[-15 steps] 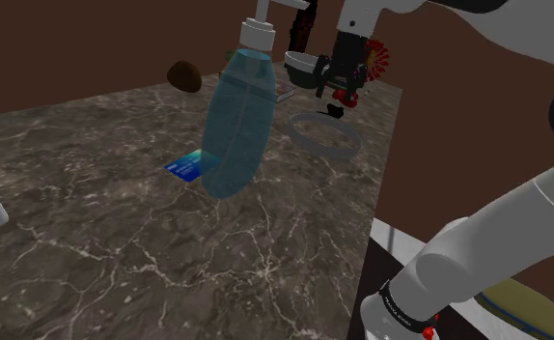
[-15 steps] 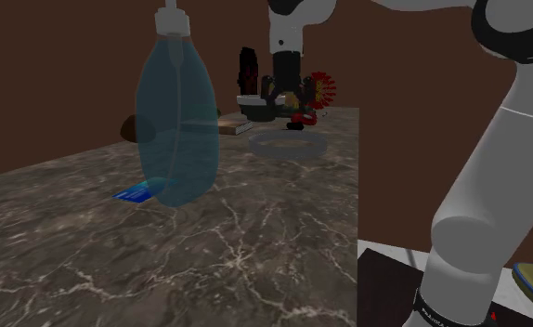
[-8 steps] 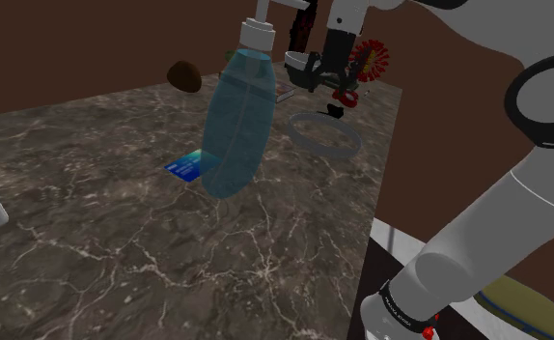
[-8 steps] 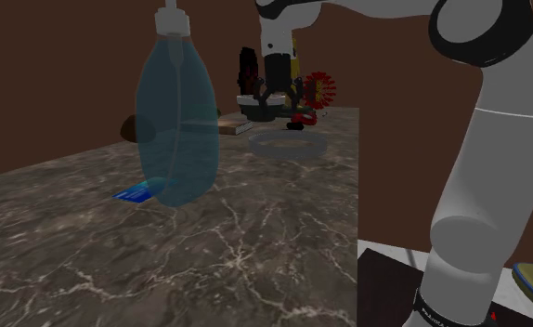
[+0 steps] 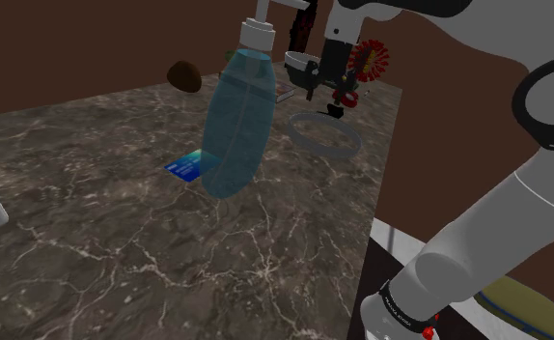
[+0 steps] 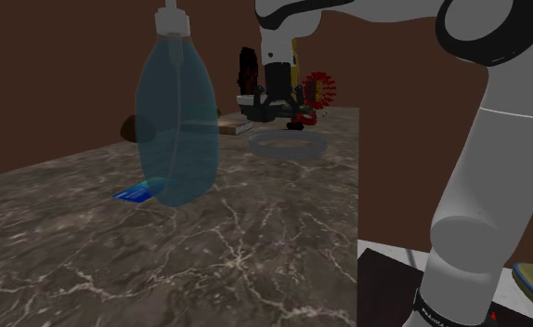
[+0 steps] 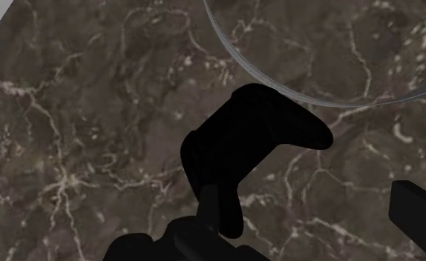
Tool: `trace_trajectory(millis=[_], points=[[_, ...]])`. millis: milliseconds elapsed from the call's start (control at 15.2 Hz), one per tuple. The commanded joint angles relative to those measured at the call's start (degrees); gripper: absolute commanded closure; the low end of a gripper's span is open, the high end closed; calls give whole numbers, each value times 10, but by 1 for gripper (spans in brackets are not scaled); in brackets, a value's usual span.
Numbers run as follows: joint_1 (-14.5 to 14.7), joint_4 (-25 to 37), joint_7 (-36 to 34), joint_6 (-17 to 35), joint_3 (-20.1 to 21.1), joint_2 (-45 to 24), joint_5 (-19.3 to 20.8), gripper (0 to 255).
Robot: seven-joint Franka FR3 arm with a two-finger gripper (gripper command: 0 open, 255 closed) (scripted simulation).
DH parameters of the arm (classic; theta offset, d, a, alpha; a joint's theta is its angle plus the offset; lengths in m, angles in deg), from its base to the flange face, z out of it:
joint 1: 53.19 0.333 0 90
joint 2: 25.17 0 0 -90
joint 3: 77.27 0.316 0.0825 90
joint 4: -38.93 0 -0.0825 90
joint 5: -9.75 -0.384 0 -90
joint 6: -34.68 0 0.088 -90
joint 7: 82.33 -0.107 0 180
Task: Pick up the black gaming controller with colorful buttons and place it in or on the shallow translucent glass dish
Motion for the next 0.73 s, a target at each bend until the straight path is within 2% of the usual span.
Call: trace_trajectory(millis=[0,132,198,660], points=[[0,-1,0,1,0,0,0,0],[0,-1,0,1,0,0,0,0],[0,-1,0,1,0,0,0,255],[0,0,-1,0,0,0,0,255]])
